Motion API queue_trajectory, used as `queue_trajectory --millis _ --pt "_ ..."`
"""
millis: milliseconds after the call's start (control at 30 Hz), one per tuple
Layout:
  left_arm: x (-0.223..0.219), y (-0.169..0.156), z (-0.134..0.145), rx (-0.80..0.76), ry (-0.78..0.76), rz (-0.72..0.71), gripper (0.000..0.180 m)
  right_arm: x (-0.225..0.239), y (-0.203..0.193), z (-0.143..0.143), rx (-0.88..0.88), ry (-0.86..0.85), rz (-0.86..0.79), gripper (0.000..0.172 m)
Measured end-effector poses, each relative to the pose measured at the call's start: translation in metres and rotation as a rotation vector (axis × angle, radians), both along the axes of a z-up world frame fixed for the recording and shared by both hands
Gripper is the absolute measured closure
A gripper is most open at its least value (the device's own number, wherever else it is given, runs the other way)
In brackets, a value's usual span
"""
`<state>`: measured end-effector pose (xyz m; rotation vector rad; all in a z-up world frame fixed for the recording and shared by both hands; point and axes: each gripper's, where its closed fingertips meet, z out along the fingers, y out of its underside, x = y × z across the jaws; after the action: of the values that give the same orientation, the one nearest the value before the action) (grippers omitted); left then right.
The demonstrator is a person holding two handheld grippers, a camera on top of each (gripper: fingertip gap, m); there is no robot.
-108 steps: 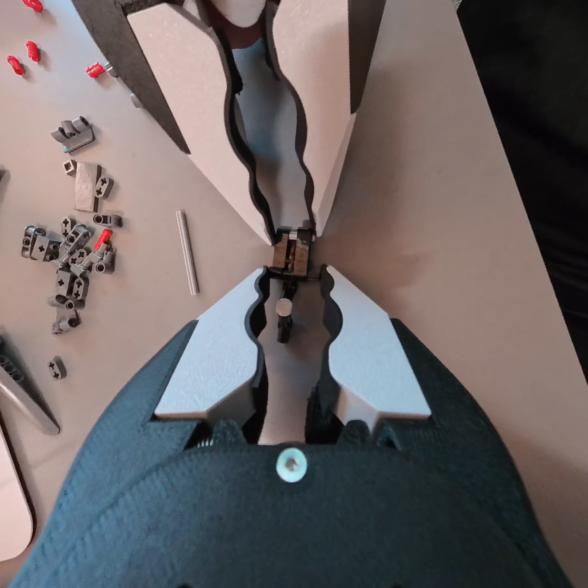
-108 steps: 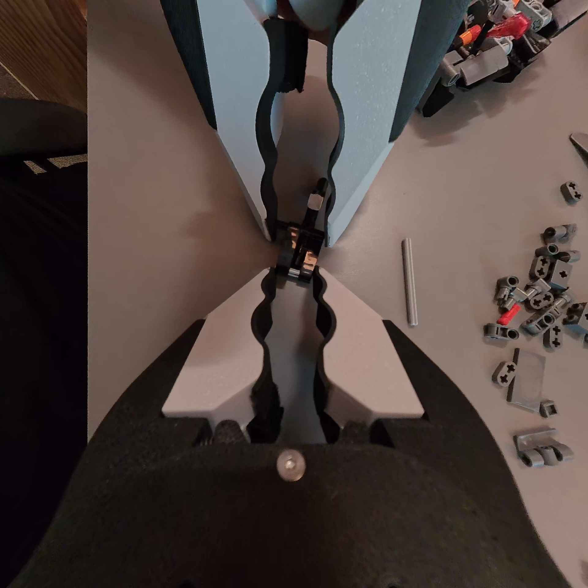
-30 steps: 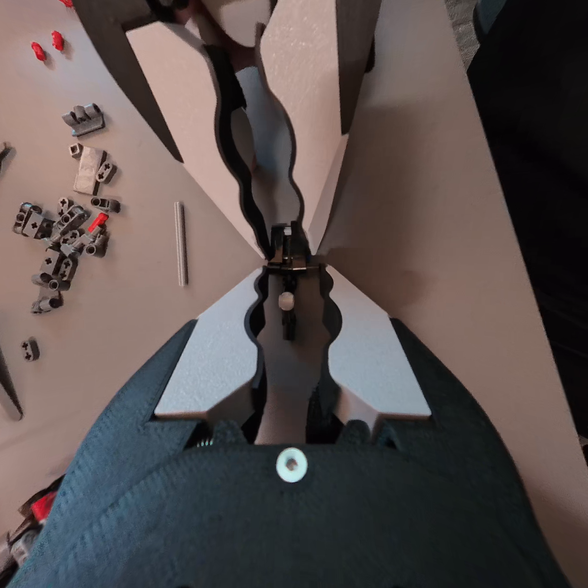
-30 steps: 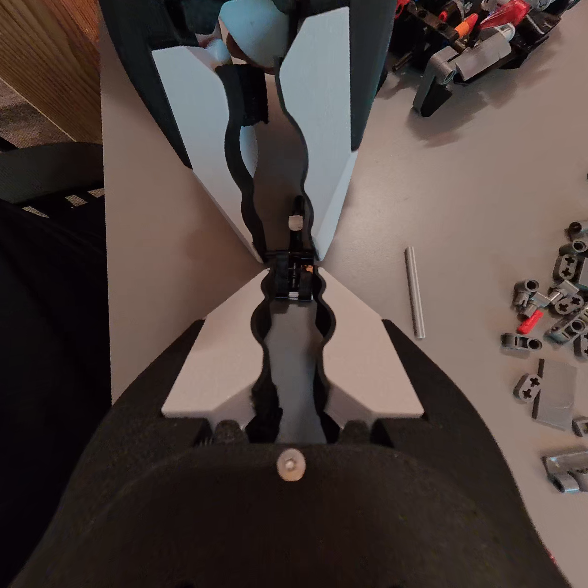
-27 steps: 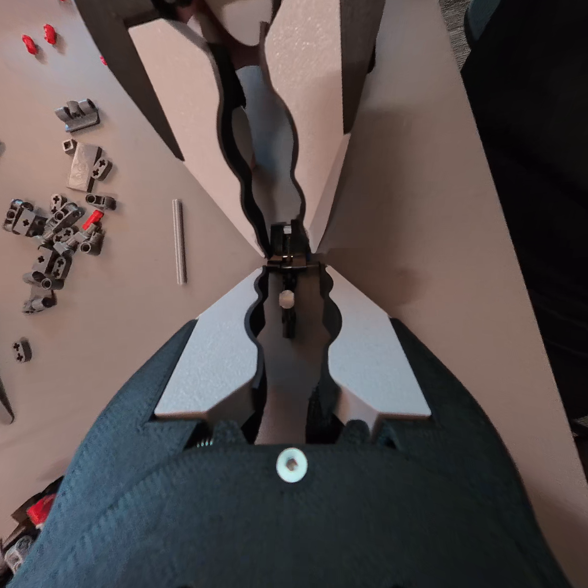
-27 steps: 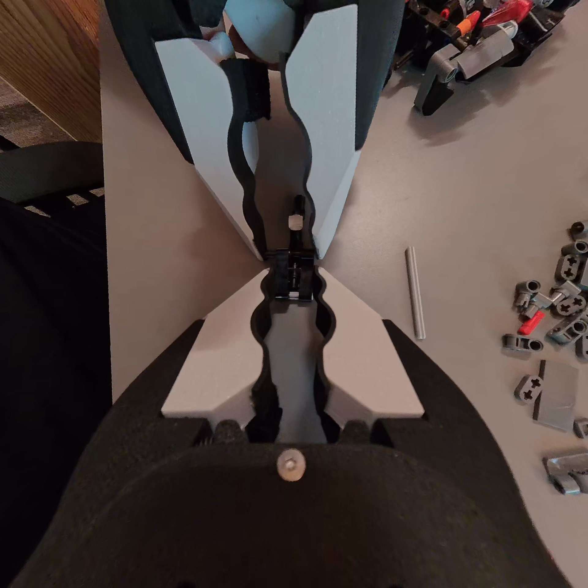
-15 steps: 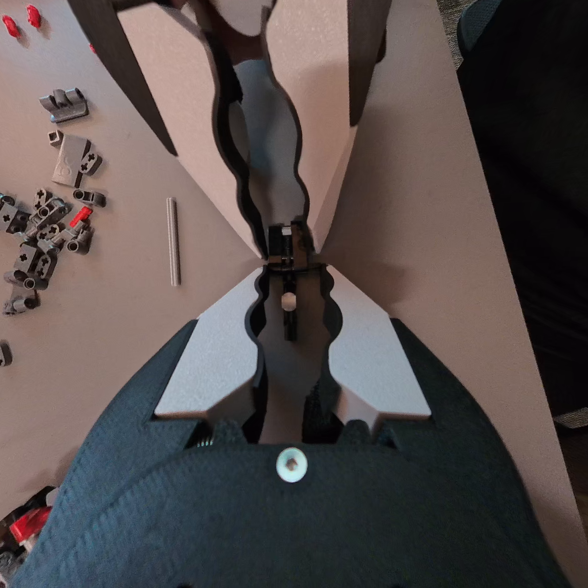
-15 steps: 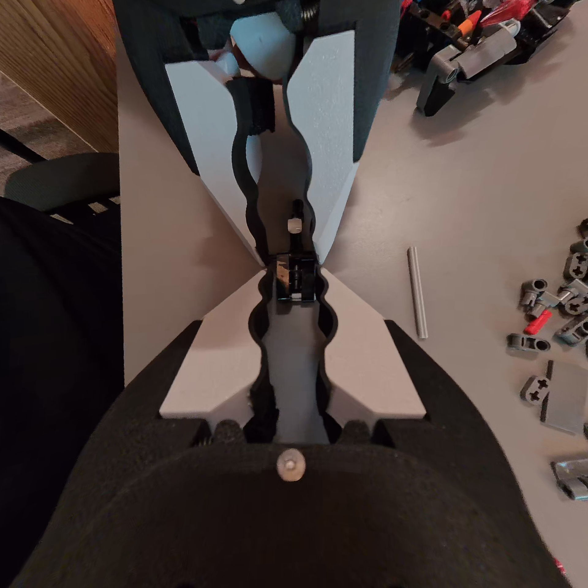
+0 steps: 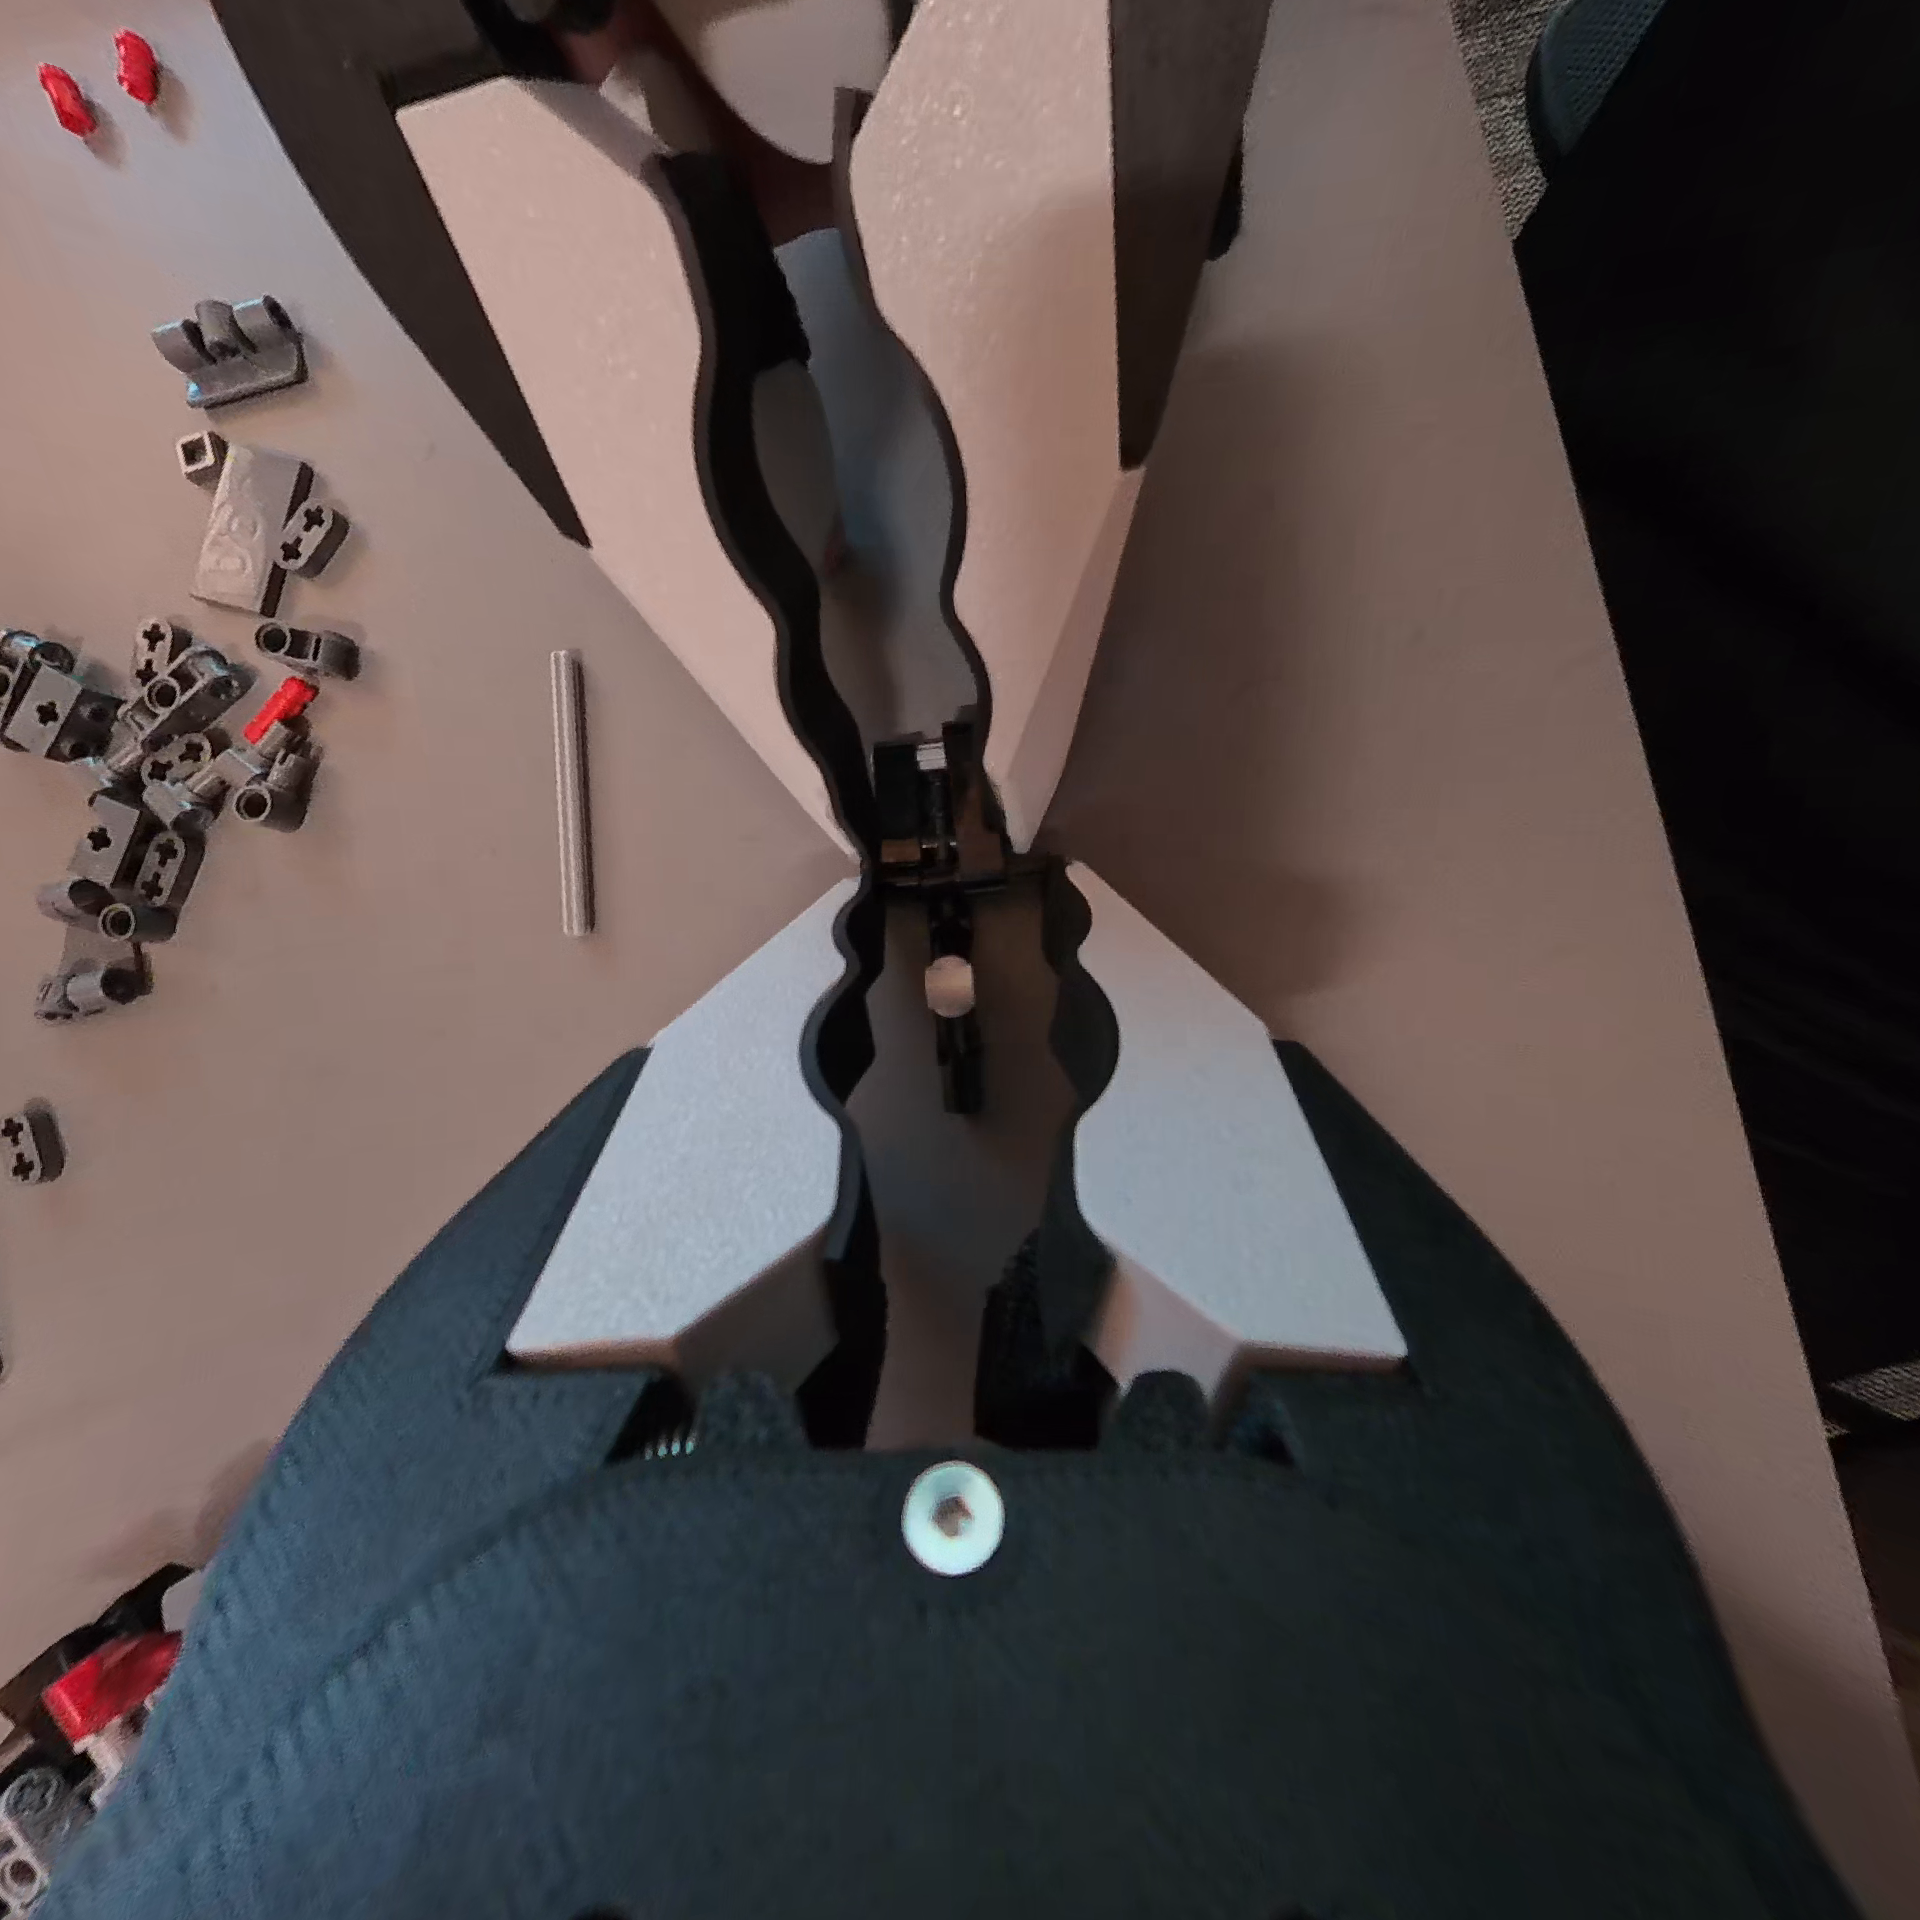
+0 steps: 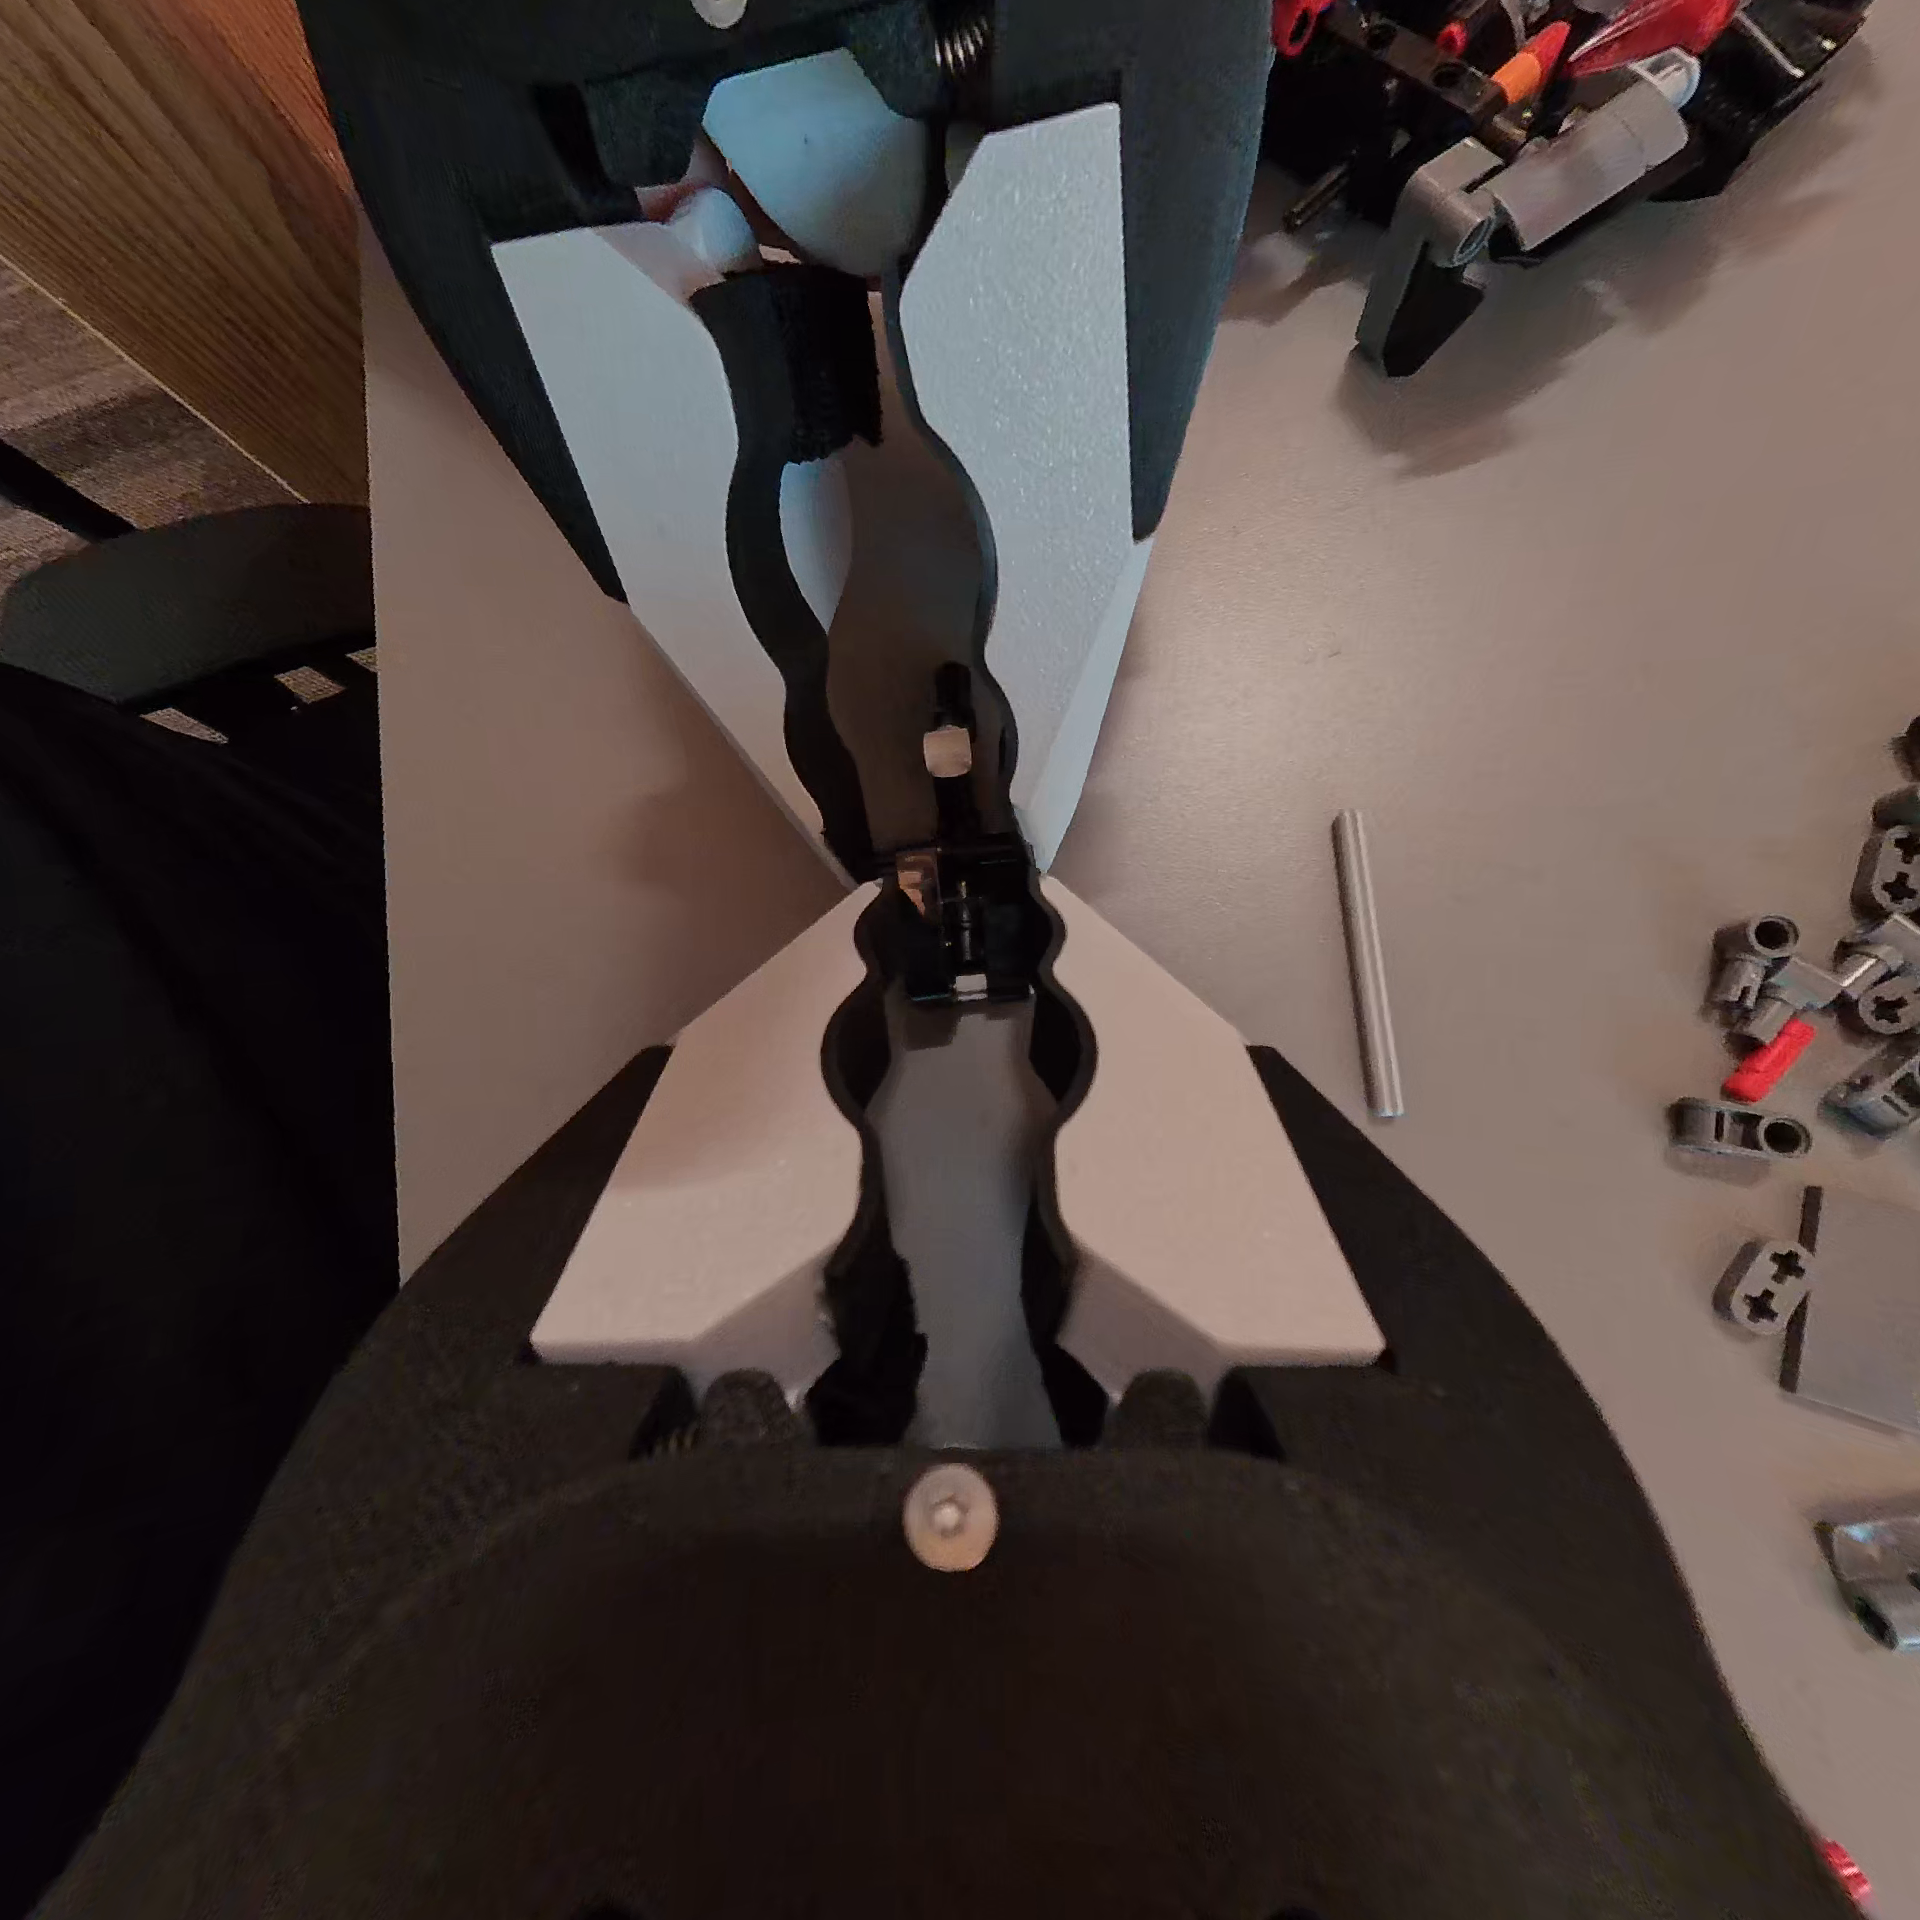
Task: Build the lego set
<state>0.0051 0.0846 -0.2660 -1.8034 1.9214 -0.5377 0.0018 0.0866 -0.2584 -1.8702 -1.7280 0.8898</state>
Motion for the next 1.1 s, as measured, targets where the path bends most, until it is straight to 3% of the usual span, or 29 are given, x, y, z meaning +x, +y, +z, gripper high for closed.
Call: queue_trajectory --millis 533,1100 --pt "0.0007 0.0001 0.0079 0.016 -0.055 0.091 0.148 0.0009 -0.0001 -0.0004 0.004 0.016 0.016 0.152" --pt "0.0007 0.0002 0.0053 0.042 -0.001 0.102 0.152 0.0007 -0.0002 -0.0003 0.021 0.002 0.021 0.152"
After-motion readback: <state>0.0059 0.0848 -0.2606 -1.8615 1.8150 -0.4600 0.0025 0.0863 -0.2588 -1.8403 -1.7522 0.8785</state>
